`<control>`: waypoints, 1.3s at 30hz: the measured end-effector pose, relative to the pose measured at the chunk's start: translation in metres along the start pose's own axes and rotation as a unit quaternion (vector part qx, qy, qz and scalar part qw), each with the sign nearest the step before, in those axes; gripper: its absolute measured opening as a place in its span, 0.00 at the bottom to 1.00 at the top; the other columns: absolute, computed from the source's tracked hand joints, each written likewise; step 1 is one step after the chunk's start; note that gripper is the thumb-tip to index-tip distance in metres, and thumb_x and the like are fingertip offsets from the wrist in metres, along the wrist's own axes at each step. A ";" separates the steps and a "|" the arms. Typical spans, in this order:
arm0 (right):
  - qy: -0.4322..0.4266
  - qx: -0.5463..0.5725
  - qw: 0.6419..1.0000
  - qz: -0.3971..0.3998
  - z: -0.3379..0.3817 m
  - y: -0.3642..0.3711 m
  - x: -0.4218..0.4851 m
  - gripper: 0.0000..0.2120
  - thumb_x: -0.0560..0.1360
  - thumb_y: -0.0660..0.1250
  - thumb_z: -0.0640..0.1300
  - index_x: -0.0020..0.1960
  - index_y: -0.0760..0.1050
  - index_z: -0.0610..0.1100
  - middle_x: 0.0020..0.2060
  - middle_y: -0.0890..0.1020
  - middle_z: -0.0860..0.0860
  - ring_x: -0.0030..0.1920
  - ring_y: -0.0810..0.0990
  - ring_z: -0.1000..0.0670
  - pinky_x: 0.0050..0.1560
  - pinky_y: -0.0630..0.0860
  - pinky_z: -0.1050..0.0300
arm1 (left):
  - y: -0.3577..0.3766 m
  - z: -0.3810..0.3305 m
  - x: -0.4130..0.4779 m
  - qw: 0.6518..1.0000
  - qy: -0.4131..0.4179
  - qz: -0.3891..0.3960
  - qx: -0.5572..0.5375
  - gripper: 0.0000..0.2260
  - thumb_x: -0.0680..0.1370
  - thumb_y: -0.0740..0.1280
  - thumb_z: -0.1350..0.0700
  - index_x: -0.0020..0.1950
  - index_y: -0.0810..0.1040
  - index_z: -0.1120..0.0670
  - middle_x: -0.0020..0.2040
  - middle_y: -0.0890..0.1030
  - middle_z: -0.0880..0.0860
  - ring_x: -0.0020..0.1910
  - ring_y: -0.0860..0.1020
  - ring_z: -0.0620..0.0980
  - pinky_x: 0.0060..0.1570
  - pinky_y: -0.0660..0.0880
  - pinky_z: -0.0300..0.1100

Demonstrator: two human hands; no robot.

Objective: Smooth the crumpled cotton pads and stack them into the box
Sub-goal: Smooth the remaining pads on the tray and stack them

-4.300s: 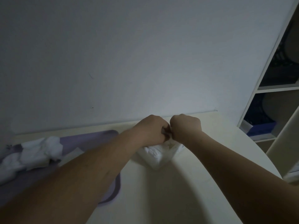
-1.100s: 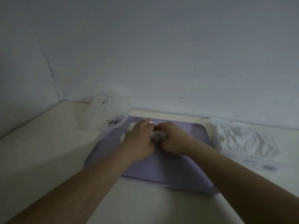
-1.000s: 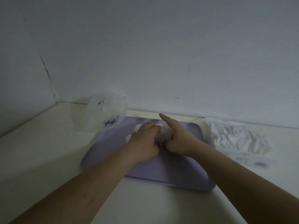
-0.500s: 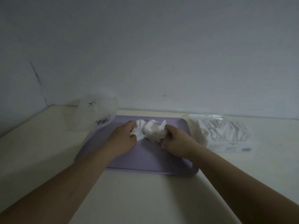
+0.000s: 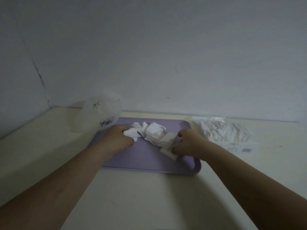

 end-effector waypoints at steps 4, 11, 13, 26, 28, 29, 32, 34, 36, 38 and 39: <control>0.016 0.046 0.999 -0.003 -0.005 0.008 -0.001 0.07 0.72 0.72 0.40 0.36 0.81 0.39 0.28 0.78 0.48 0.30 0.76 0.49 0.30 0.70 0.62 | -0.015 -0.004 -0.010 0.994 0.016 -0.091 -0.054 0.08 0.73 0.78 0.58 0.45 0.80 0.55 0.35 0.79 0.49 0.35 0.77 0.49 0.29 0.69 0.36; 0.014 0.333 0.936 -0.112 0.002 0.011 0.004 0.03 0.74 0.74 0.38 0.45 0.80 0.42 0.37 0.81 0.47 0.34 0.78 0.51 0.30 0.74 0.59 | -0.002 -0.037 -0.033 0.987 0.072 -0.066 -0.128 0.12 0.67 0.76 0.52 0.48 0.83 0.53 0.37 0.85 0.55 0.34 0.79 0.51 0.36 0.75 0.44; 0.011 0.384 0.913 -0.139 0.004 0.006 0.006 0.03 0.74 0.70 0.34 0.47 0.79 0.40 0.40 0.82 0.43 0.36 0.80 0.47 0.33 0.79 0.54 | 0.008 -0.039 -0.036 0.986 0.074 -0.010 -0.150 0.15 0.63 0.75 0.49 0.47 0.83 0.53 0.38 0.86 0.58 0.34 0.80 0.52 0.34 0.74 0.45; -0.039 0.582 0.809 -0.076 -0.017 0.004 -0.004 0.18 0.61 0.67 0.35 0.50 0.82 0.39 0.38 0.85 0.46 0.38 0.84 0.49 0.34 0.79 0.55 | 0.071 -0.042 -0.027 0.985 0.086 0.145 -0.040 0.09 0.70 0.70 0.54 0.50 0.82 0.49 0.40 0.83 0.44 0.39 0.79 0.43 0.36 0.72 0.34; -0.046 0.584 0.809 -0.051 -0.019 0.012 0.002 0.12 0.63 0.69 0.34 0.46 0.81 0.40 0.37 0.83 0.47 0.39 0.82 0.47 0.34 0.78 0.54 | 0.068 -0.042 -0.025 0.990 0.075 0.103 -0.055 0.12 0.69 0.68 0.52 0.52 0.82 0.46 0.42 0.84 0.43 0.40 0.81 0.43 0.37 0.73 0.33; -0.055 0.584 0.809 -0.042 -0.019 0.015 0.004 0.08 0.64 0.70 0.33 0.41 0.81 0.43 0.36 0.81 0.48 0.39 0.80 0.47 0.35 0.77 0.54 | 0.065 -0.042 -0.023 0.992 0.068 0.074 -0.077 0.11 0.69 0.68 0.52 0.51 0.82 0.45 0.43 0.85 0.43 0.40 0.82 0.44 0.38 0.75 0.34; -0.087 0.587 0.805 -0.027 -0.020 0.022 0.008 0.13 0.65 0.72 0.32 0.47 0.86 0.44 0.42 0.86 0.44 0.44 0.83 0.44 0.42 0.79 0.51 | 0.059 -0.048 -0.018 0.987 0.082 -0.009 -0.141 0.03 0.76 0.69 0.51 0.45 0.83 0.46 0.40 0.83 0.46 0.40 0.81 0.45 0.37 0.75 0.37; -0.112 0.589 0.800 -0.015 -0.021 0.025 0.008 0.17 0.70 0.73 0.30 0.57 0.84 0.38 0.50 0.86 0.36 0.48 0.84 0.39 0.52 0.79 0.45 | 0.062 -0.051 -0.014 0.980 0.093 -0.005 -0.177 0.08 0.76 0.70 0.45 0.45 0.83 0.48 0.42 0.84 0.50 0.42 0.81 0.46 0.44 0.76 0.42; -0.113 0.574 0.811 -0.021 -0.023 0.027 0.008 0.14 0.74 0.72 0.28 0.59 0.83 0.35 0.51 0.86 0.34 0.49 0.84 0.40 0.55 0.80 0.44 | 0.066 -0.054 -0.010 0.976 0.071 0.019 -0.205 0.09 0.75 0.72 0.44 0.49 0.85 0.47 0.45 0.86 0.49 0.45 0.83 0.46 0.46 0.77 0.41; -0.108 0.555 0.824 -0.043 -0.025 0.027 0.009 0.11 0.75 0.72 0.29 0.57 0.83 0.34 0.50 0.87 0.34 0.47 0.85 0.41 0.52 0.82 0.46 | 0.069 -0.055 -0.006 0.972 0.058 0.046 -0.223 0.04 0.78 0.74 0.52 0.50 0.86 0.50 0.46 0.87 0.53 0.44 0.83 0.47 0.43 0.77 0.39; -0.106 0.546 0.829 -0.055 -0.025 0.026 0.009 0.08 0.76 0.71 0.29 0.54 0.84 0.34 0.48 0.87 0.34 0.46 0.85 0.41 0.51 0.83 0.47 | 0.069 -0.055 -0.004 0.971 0.062 0.050 -0.226 0.03 0.78 0.73 0.55 0.49 0.86 0.52 0.45 0.87 0.56 0.42 0.82 0.47 0.43 0.77 0.42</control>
Point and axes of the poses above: each hand's wrist, its own x-axis towards the middle knuckle, its own y-axis out of the palm, z = x × y, the point moved 3 cm from there along x, towards the middle knuckle
